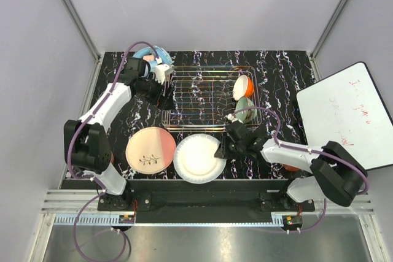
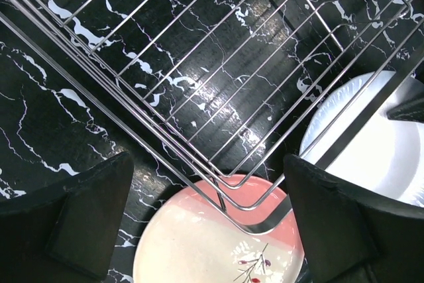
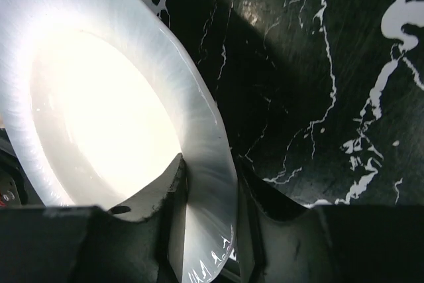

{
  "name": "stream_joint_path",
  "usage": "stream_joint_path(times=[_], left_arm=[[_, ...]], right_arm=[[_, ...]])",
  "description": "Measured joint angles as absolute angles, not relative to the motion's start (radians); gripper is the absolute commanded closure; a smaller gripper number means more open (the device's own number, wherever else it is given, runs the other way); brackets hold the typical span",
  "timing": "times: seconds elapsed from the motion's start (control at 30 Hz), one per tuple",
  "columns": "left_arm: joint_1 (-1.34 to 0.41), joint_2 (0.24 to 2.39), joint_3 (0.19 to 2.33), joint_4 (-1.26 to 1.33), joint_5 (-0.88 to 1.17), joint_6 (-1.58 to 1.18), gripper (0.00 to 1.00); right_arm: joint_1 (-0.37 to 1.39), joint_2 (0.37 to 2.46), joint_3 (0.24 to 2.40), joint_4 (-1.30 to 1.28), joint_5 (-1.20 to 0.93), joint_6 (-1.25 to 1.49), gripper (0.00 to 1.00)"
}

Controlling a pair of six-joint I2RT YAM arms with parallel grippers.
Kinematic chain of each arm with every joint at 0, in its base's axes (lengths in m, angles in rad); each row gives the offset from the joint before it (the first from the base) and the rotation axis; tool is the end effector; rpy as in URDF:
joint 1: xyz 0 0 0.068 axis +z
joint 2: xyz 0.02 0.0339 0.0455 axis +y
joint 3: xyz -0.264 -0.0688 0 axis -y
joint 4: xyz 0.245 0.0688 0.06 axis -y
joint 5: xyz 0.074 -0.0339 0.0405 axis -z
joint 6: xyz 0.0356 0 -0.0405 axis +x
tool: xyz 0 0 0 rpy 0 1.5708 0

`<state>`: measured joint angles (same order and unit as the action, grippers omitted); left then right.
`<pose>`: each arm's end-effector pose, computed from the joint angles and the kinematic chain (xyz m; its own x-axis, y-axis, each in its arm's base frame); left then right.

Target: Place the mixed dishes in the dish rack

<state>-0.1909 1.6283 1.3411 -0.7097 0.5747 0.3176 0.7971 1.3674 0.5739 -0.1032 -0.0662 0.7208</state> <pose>0.3336 -0.0842 0.2780 -0.6431 0.3912 -0.6583 0.6841 0.6799 -0.2641 0.1728 0.1802 0.1539 -0.9003 0.0208 -0.4348 -0.1976 0.8705 0.4508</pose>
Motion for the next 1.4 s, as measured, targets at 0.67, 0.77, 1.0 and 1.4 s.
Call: stream_joint_path(times=[0.67, 0.77, 1.0, 1.4], left_arm=[[-0.165, 1.691, 1.46, -0.693, 0.508, 0.299, 0.01], [-0.161, 1.694, 1.46, -0.693, 0.497, 0.296, 0.01], [-0.159, 1.744, 1.46, -0.691, 0.465, 0.295, 0.01], [-0.159, 1.796, 1.461, -0.692, 0.462, 0.279, 0.01]], right_arm=[[0.871, 1.158, 0.77, -0.422, 0.112, 0.611, 1.0], [0.878, 1.161, 0.81, -0.413, 0.128, 0.575, 1.0], [0.877, 1.161, 0.81, -0.414, 0.13, 0.558, 1.0], [0.857, 1.181, 1.114, -0.603, 0.221, 0.176, 1.0]])
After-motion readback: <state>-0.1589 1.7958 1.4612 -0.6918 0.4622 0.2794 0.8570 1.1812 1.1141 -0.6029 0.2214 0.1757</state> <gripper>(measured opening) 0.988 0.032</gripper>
